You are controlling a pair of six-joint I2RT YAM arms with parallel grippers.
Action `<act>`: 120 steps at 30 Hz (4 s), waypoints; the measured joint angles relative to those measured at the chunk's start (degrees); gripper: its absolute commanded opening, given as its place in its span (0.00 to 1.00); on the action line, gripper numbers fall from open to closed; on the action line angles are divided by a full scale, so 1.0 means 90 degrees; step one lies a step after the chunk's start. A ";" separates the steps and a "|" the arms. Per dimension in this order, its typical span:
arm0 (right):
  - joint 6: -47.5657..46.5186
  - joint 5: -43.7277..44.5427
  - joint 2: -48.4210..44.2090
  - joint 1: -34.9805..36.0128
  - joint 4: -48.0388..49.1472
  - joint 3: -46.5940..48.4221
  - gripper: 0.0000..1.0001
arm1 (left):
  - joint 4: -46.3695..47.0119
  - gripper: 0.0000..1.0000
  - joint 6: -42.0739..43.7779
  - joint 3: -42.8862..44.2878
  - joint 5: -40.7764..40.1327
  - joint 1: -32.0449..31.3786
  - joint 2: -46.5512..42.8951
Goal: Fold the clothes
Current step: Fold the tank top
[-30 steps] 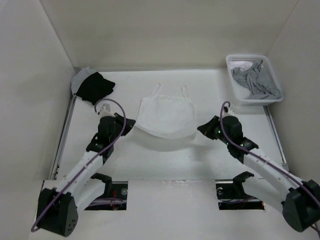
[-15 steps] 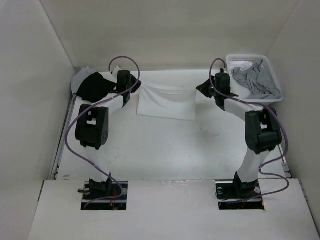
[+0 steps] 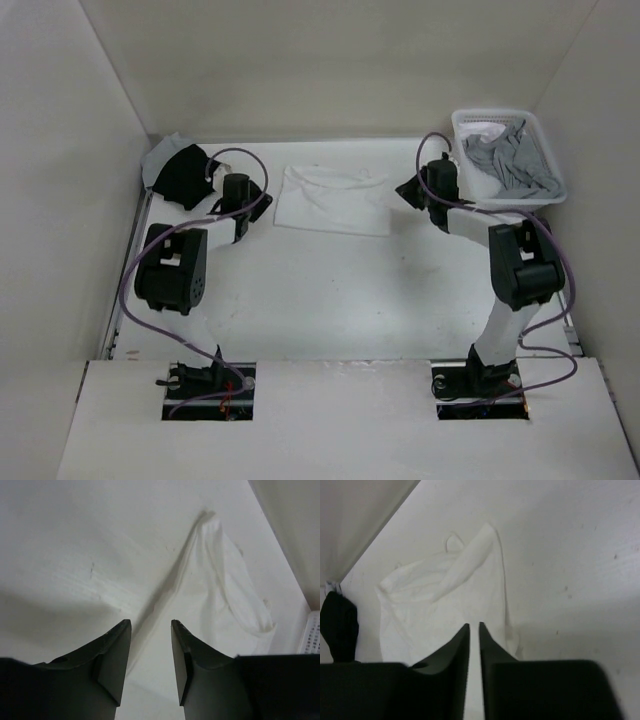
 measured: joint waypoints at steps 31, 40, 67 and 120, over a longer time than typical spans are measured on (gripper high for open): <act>0.0707 0.0520 -0.1078 0.0906 0.2006 -0.3361 0.39 | 0.1090 0.20 0.0017 -0.1783 -0.0027 -0.0408 -0.0525; 0.1137 0.0435 -0.0775 0.0903 0.2334 -0.3317 0.22 | 0.1100 0.11 -0.0046 -0.1671 0.0019 -0.0408 -0.0401; 0.0651 0.0729 -0.7902 0.2183 -0.0576 -0.4957 0.02 | -0.1515 0.01 0.0015 -0.3330 0.0257 -0.1246 -0.7317; 0.0168 -0.0357 -0.5238 0.0906 0.0012 -0.5654 0.08 | -0.1195 0.06 -0.0284 -0.5564 0.0614 -0.0775 -0.6567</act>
